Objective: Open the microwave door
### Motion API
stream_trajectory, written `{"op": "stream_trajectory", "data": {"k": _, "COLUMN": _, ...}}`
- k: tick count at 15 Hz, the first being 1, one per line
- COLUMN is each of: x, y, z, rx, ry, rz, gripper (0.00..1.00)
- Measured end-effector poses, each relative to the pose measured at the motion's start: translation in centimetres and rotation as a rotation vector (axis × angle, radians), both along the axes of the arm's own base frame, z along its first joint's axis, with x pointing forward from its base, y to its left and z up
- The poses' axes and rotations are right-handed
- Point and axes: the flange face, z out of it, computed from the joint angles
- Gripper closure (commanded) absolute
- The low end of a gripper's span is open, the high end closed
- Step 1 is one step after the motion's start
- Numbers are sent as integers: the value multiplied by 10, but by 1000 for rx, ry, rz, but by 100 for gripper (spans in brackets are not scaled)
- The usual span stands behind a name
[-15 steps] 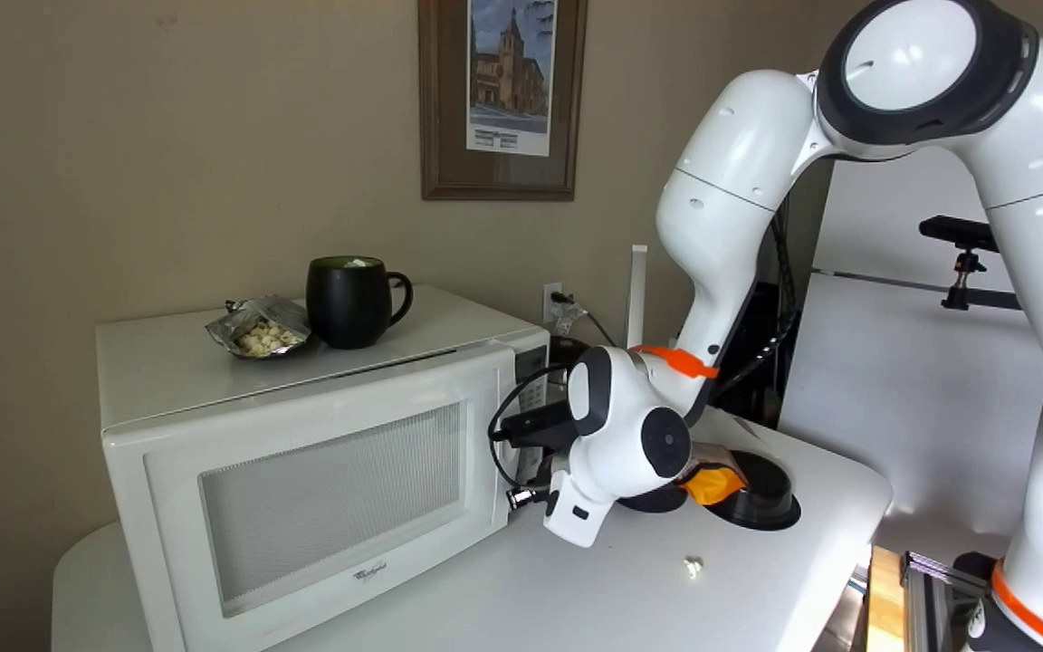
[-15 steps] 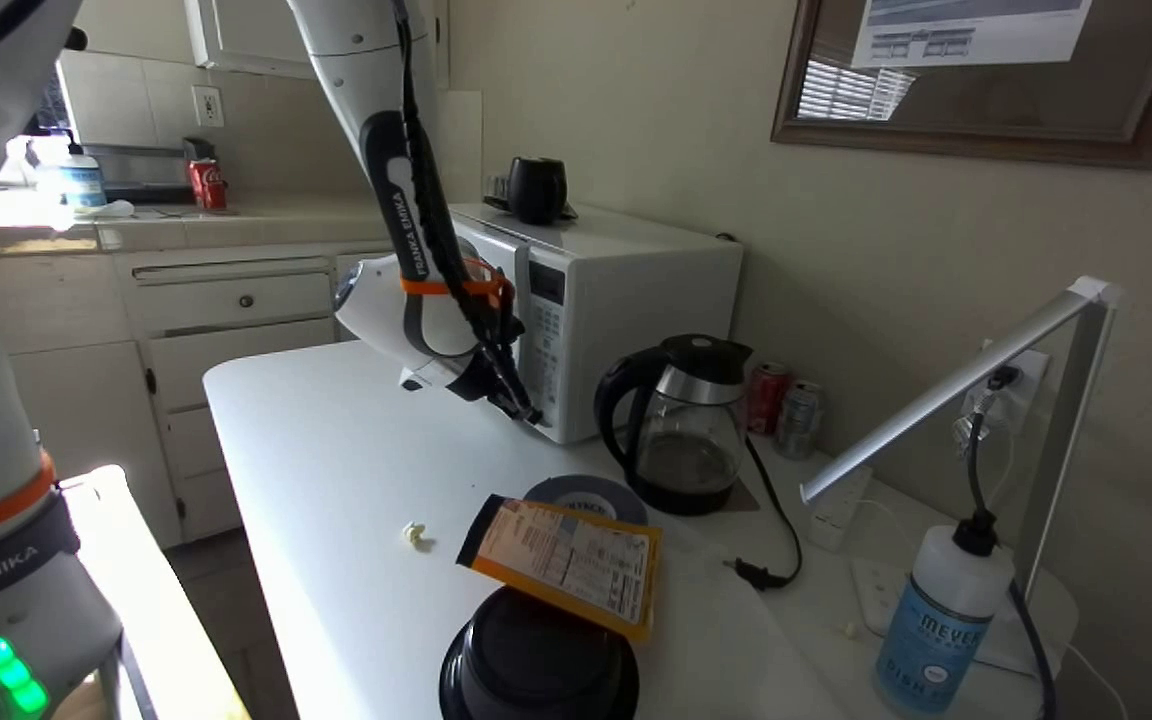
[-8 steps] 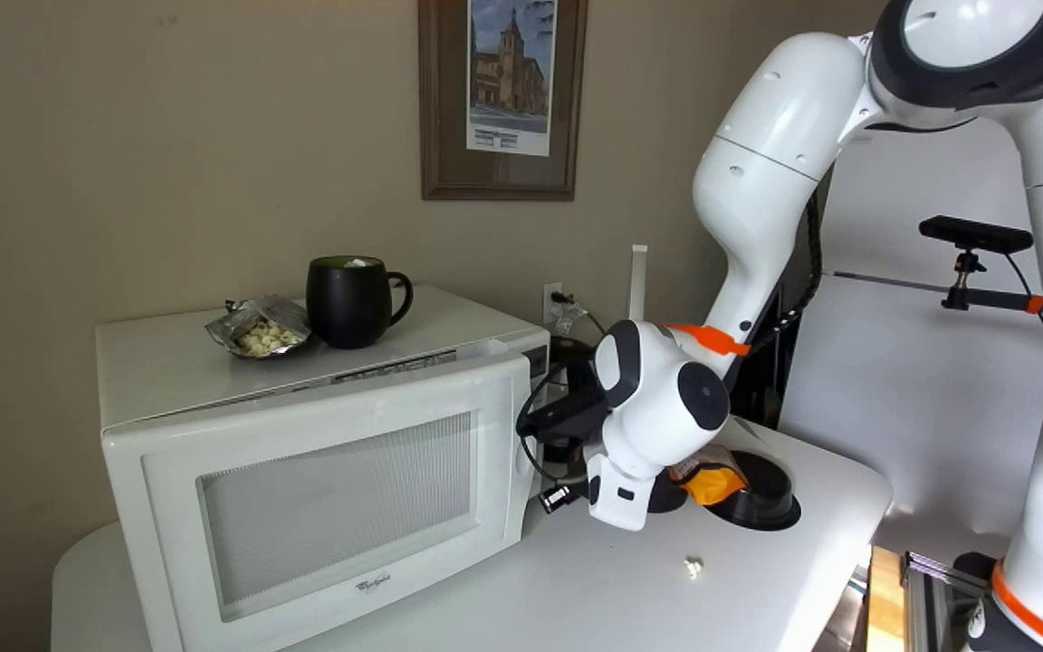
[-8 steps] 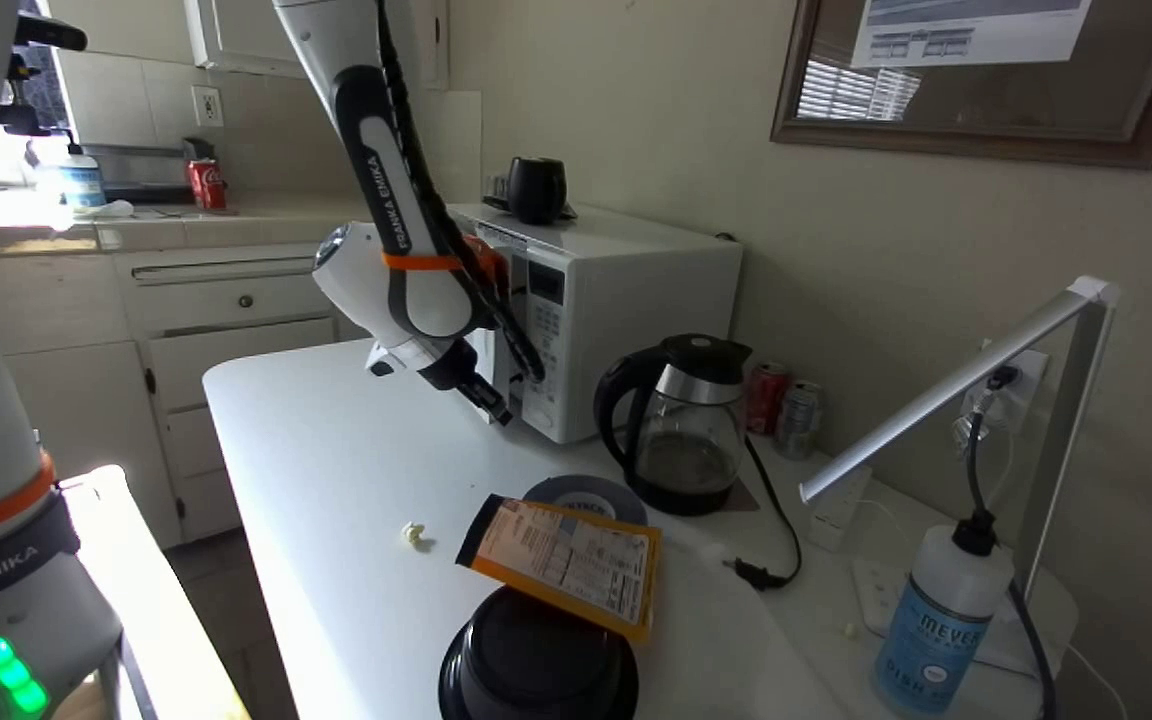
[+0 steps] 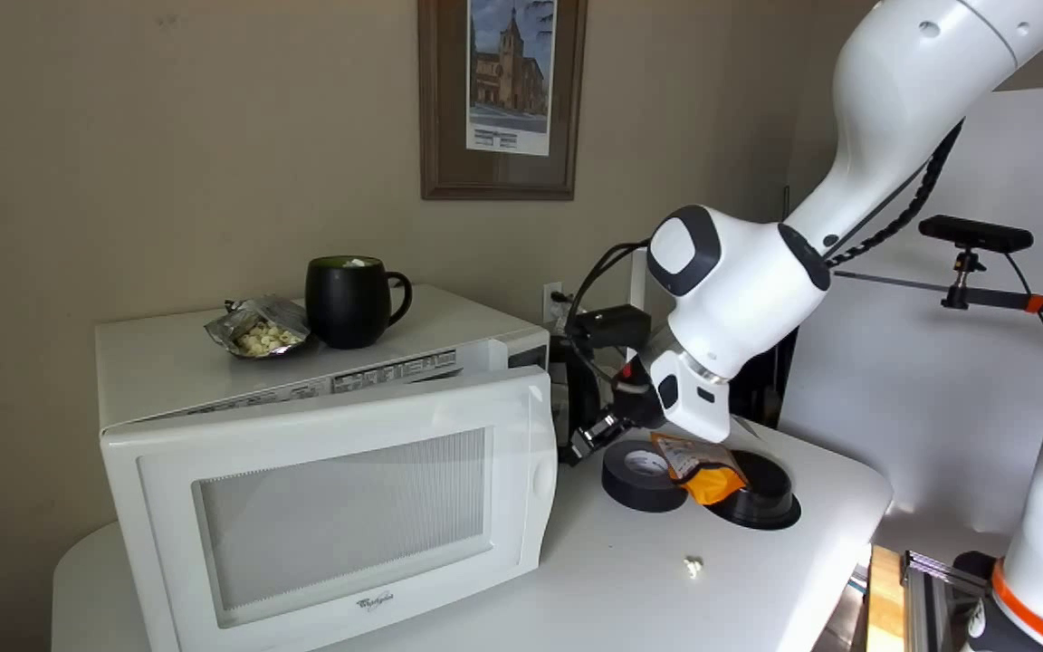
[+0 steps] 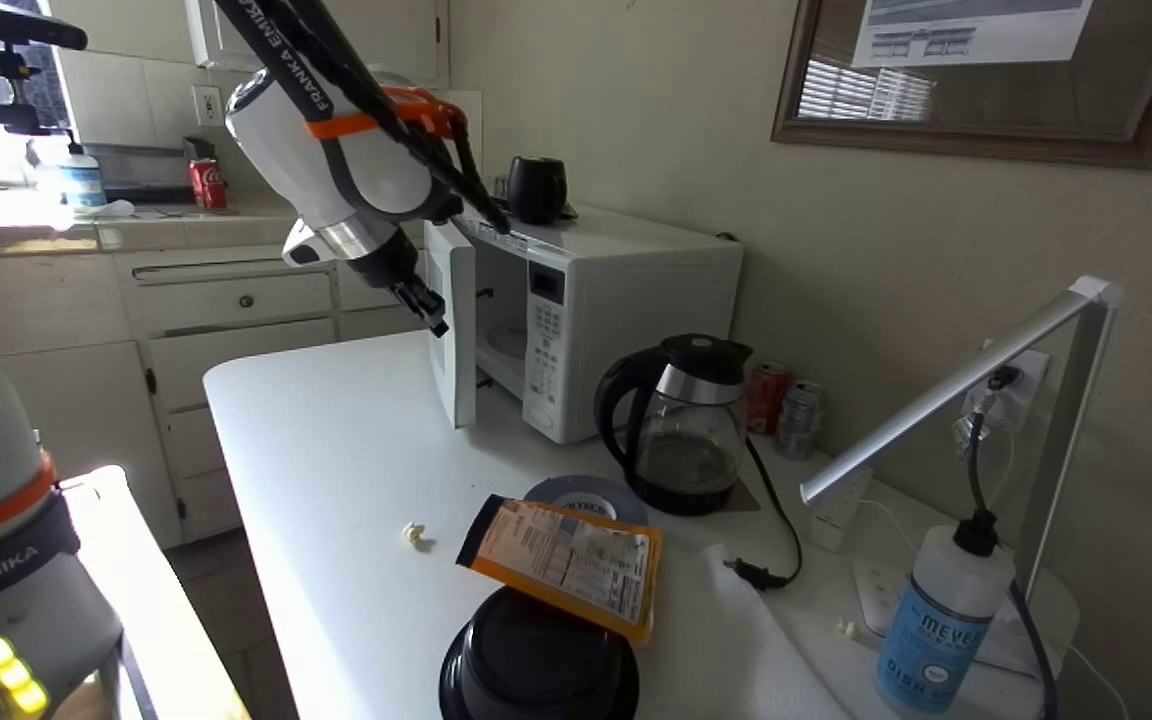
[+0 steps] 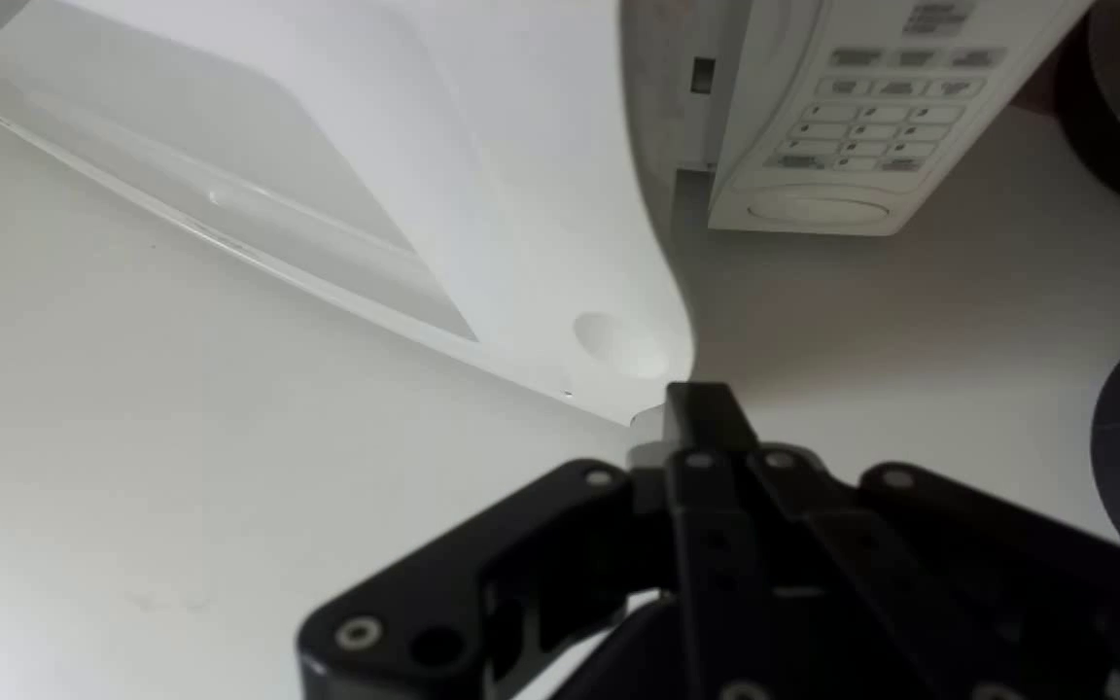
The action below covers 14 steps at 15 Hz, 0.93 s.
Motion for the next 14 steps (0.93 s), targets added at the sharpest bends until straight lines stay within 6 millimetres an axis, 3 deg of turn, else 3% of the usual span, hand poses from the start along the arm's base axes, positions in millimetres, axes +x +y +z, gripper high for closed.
{"op": "stream_trajectory", "data": {"k": 6, "x": -36, "y": -44, "z": 96, "rx": 111, "ry": -61, "rz": -32, "gripper": 100}}
{"op": "stream_trajectory", "data": {"k": 8, "x": -43, "y": -59, "z": 120, "rx": 144, "ry": -116, "rz": -62, "gripper": 100}}
{"op": "stream_trajectory", "data": {"k": 10, "x": -42, "y": -66, "z": 129, "rx": 150, "ry": -142, "rz": -82, "gripper": 100}}
{"op": "stream_trajectory", "data": {"k": 11, "x": -39, "y": -67, "z": 126, "rx": 144, "ry": -137, "rz": -87, "gripper": 74}}
{"op": "stream_trajectory", "data": {"k": 12, "x": -34, "y": -66, "z": 118, "rx": 131, "ry": -123, "rz": -89, "gripper": 73}}
{"op": "stream_trajectory", "data": {"k": 14, "x": -24, "y": -61, "z": 95, "rx": 100, "ry": -71, "rz": -85, "gripper": 60}}
